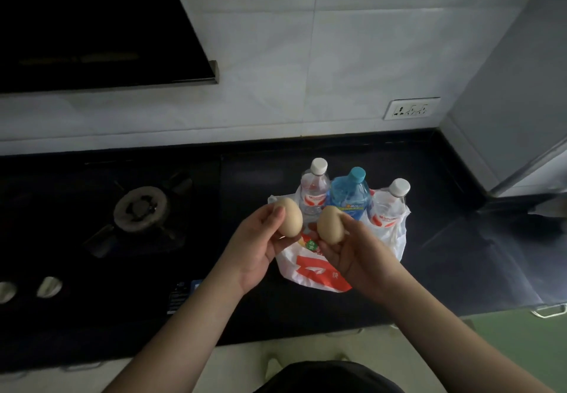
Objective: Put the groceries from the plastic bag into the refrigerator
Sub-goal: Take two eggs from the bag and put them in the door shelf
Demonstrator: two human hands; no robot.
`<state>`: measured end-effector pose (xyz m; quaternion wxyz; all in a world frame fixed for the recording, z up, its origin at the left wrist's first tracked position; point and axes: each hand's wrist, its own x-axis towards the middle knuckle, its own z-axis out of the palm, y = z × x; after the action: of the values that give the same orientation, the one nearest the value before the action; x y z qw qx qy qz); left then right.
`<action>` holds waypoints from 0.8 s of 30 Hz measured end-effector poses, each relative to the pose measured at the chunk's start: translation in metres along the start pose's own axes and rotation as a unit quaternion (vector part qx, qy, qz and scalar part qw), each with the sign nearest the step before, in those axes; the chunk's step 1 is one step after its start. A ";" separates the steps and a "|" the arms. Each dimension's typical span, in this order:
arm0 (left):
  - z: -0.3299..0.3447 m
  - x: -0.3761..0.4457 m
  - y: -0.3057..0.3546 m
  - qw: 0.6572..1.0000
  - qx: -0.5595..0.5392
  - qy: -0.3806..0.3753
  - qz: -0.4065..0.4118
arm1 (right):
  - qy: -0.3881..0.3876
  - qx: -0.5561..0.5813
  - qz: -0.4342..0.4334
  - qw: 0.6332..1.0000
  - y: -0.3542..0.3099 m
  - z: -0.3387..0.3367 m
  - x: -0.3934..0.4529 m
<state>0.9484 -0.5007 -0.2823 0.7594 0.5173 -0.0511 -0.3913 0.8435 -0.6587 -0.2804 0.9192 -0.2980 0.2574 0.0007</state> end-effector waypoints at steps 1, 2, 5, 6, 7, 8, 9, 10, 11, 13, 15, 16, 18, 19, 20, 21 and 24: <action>0.000 -0.004 0.005 1.000 -0.002 -0.004 0.007 | -0.009 0.010 0.004 1.000 0.001 0.006 -0.002; -0.001 -0.009 0.010 1.000 -0.007 -0.008 0.014 | -0.018 0.019 0.007 1.000 0.001 0.011 -0.004; -0.003 -0.022 0.018 0.999 -0.026 -0.019 0.035 | -0.040 0.027 0.012 0.999 0.004 0.025 -0.010; -0.003 -0.027 0.020 0.998 -0.033 -0.023 0.041 | -0.053 0.024 0.011 0.998 0.005 0.029 -0.011; -0.003 -0.031 0.021 0.998 -0.039 -0.025 0.045 | -0.068 0.022 0.009 0.997 0.006 0.032 -0.012; -0.003 -0.036 0.022 0.997 -0.044 -0.026 0.051 | -0.083 0.017 0.010 0.996 0.007 0.034 -0.013; -0.003 -0.042 0.024 0.997 -0.045 -0.028 0.058 | -0.097 0.008 0.012 0.995 0.008 0.037 -0.015; -0.002 -0.048 0.025 0.997 -0.045 -0.027 0.064 | -0.111 -0.006 0.013 0.994 0.010 0.037 -0.015; -0.001 -0.053 0.025 0.996 -0.045 -0.022 0.069 | -0.127 -0.023 0.016 0.992 0.011 0.038 -0.017; 0.002 -0.065 0.023 0.995 -0.059 -0.002 0.078 | -0.161 -0.047 0.028 0.986 0.013 0.039 -0.021; 0.007 -0.076 0.020 0.993 -0.083 0.016 0.084 | -0.166 -0.063 0.049 0.983 0.014 0.037 -0.024; 0.010 -0.082 0.018 0.992 -0.092 0.027 0.087 | -0.171 -0.064 0.054 0.982 0.014 0.035 -0.025; 0.019 -0.095 0.013 0.987 -0.103 0.066 0.101 | -0.189 -0.060 0.060 0.978 0.014 0.029 -0.029; 0.025 -0.101 0.010 0.985 -0.105 0.087 0.106 | -0.193 -0.060 0.062 0.977 0.012 0.026 -0.032; 0.030 -0.106 0.007 0.982 -0.107 0.107 0.110 | -0.197 -0.060 0.066 0.976 0.010 0.021 -0.034; 0.036 -0.112 0.004 0.980 -0.109 0.124 0.115 | -0.206 -0.056 0.072 0.974 0.008 0.018 -0.036; 0.052 -0.129 -0.009 0.973 -0.114 0.157 0.127 | -0.214 -0.038 0.085 0.972 0.004 0.009 -0.045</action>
<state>0.8303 -0.4573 -0.2237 0.8556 0.4712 0.0484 -0.2085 0.8081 -0.6442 -0.2551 0.9375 -0.3027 0.0789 0.1525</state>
